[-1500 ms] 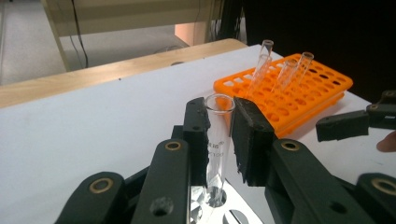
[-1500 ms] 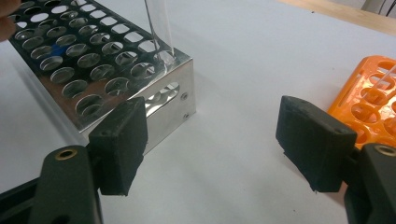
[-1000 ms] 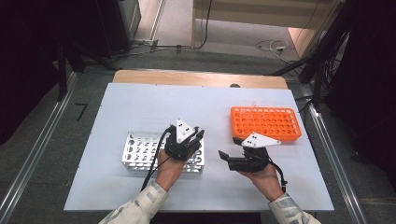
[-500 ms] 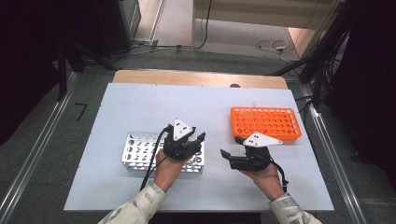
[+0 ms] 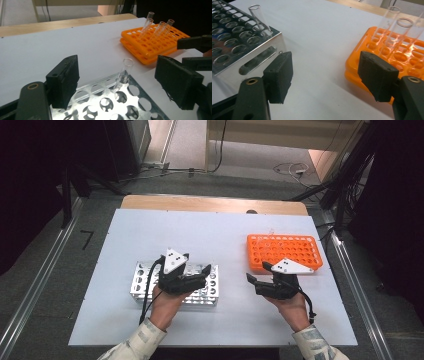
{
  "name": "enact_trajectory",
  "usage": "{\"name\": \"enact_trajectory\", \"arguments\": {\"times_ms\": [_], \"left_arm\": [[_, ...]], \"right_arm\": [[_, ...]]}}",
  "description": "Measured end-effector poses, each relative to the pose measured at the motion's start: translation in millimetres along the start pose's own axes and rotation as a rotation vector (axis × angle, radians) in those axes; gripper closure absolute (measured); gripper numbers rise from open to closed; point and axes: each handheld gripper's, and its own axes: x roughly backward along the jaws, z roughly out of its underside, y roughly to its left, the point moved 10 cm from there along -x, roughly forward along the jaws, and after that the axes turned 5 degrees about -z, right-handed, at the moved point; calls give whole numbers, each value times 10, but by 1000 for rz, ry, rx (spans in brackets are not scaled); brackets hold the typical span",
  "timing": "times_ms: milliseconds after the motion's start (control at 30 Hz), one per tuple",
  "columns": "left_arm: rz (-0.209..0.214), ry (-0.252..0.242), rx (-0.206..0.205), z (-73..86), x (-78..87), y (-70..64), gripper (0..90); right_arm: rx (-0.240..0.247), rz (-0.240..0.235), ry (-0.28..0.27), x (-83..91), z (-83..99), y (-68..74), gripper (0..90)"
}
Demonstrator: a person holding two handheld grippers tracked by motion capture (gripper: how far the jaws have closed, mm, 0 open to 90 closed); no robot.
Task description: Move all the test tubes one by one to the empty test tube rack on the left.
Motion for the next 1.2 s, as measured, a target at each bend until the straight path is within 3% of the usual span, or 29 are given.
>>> {"name": "enact_trajectory", "arguments": {"times_ms": [300,667,1200], "left_arm": [[-54,-11,19,86,149,248,164],[-99,-10,20,153,196,433,163],[-132,-6,33,209,204,571,163]], "right_arm": [[-29,67,-18,31,-5,-194,286],[-80,187,-29,57,22,-557,299],[-125,281,-19,-29,54,-917,343]]}}
